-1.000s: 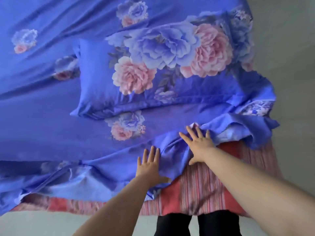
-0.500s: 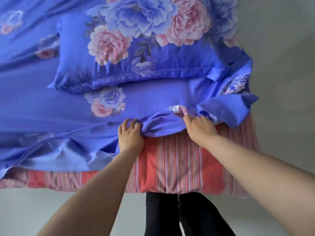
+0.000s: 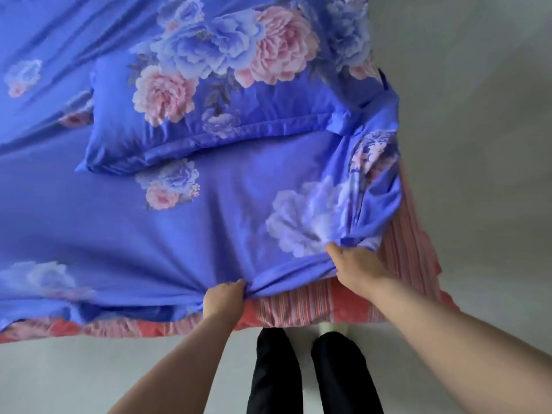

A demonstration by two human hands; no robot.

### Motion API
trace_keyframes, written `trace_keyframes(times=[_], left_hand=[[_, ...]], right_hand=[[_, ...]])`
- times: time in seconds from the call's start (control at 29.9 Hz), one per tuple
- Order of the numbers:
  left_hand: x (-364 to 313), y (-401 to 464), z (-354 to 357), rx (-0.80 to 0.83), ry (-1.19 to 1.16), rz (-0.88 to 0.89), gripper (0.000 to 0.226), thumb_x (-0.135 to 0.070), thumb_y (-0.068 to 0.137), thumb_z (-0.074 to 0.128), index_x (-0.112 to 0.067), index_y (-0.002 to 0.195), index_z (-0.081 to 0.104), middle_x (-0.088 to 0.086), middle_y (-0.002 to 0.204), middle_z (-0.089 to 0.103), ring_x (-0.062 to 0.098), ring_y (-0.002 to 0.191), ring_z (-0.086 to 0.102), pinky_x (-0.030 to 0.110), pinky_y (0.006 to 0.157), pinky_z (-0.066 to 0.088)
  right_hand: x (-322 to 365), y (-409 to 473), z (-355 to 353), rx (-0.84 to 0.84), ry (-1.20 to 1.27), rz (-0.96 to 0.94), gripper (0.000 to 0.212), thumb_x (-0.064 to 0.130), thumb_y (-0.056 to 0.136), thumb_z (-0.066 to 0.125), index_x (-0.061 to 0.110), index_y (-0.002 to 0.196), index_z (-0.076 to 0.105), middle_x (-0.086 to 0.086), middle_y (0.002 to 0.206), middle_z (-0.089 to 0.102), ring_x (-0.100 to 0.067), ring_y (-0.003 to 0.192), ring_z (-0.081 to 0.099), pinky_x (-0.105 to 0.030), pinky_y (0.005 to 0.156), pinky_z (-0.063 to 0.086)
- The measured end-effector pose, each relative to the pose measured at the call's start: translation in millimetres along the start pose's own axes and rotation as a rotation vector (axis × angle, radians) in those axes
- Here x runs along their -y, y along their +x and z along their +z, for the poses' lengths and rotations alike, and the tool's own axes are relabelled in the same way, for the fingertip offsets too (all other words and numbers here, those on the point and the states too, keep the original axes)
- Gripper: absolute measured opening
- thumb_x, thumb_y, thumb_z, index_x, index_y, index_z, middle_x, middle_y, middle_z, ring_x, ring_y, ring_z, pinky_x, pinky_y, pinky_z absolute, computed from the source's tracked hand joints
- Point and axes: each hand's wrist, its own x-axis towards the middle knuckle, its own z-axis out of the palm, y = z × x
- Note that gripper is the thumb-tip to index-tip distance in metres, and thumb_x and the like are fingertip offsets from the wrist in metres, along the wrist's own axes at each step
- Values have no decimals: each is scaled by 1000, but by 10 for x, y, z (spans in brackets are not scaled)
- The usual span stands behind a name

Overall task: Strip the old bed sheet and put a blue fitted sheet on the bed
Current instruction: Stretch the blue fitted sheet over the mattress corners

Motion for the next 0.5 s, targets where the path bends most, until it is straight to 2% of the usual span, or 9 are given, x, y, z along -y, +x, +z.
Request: trace_keyframes(times=[0.07, 0.1, 0.13, 0.17, 0.23, 0.27, 0.37, 0.43, 0.5], left_hand=[[-44, -17, 36, -51, -40, -6, 31, -17, 92, 40, -25, 118, 56, 1, 118, 54, 26, 105, 59, 35, 84, 45], [-65, -11, 60, -66, -66, -2, 33, -16, 91, 41, -24, 118, 57, 1, 116, 52, 25, 106, 57, 36, 84, 45], [-94, -2, 81, -69, -83, 5, 33, -15, 91, 41, -22, 118, 58, 2, 115, 52, 25, 109, 55, 36, 85, 45], [-123, 7, 98, -59, -92, 7, 32, -14, 92, 40, -20, 118, 58, 2, 115, 54, 24, 111, 53, 36, 87, 44], [-182, 7, 103, -30, -70, -4, 35, -15, 93, 38, -21, 122, 57, 2, 118, 57, 24, 115, 52, 35, 90, 43], [-205, 6, 98, -12, -51, -13, 38, -16, 94, 37, -24, 126, 56, 1, 120, 57, 24, 115, 53, 34, 91, 43], [-265, 1, 92, 79, -5, -39, 44, -16, 92, 37, -31, 130, 52, 1, 126, 59, 25, 116, 56, 33, 93, 44], [-310, -15, 102, 153, 43, -36, 42, -15, 90, 41, -31, 126, 55, 2, 123, 61, 25, 113, 58, 33, 91, 46], [-370, -47, 134, 221, 108, 1, 35, -21, 89, 44, -28, 120, 59, 1, 118, 64, 24, 109, 61, 33, 87, 48]], right_hand=[[-34, -121, 68, 10, -8, 60, 43, 35, 88, 46, 14, 126, 40, -14, 96, 70, -35, 86, 69, -36, 67, 49], [-44, -183, 96, 60, -23, 112, 59, 49, 87, 49, 16, 133, 34, -10, 102, 70, -33, 91, 68, -35, 67, 47], [-60, -243, 149, 105, -46, 134, 68, 56, 85, 51, 17, 136, 30, -8, 107, 68, -31, 95, 67, -34, 68, 46], [-70, -294, 182, 128, -80, 155, 64, 50, 87, 51, 16, 137, 29, -8, 110, 67, -31, 98, 66, -34, 72, 47], [-80, -338, 230, 184, -134, 215, 43, 21, 92, 44, 14, 133, 33, -10, 113, 65, -31, 101, 65, -35, 79, 48], [-87, -357, 271, 200, -117, 251, 39, 14, 92, 39, 13, 131, 36, -12, 114, 64, -31, 103, 64, -34, 80, 47], [-59, -465, 397, 284, 29, 363, 26, 22, 95, 38, 10, 115, 51, -10, 114, 65, -29, 105, 62, -23, 74, 42], [-86, -564, 493, 311, -82, 332, 30, 15, 92, 42, 13, 120, 51, -7, 116, 65, -27, 108, 61, -28, 85, 42], [-105, -751, 616, 317, -122, 337, 34, 15, 90, 46, 16, 123, 52, -5, 117, 64, -24, 112, 59, -35, 99, 33]])
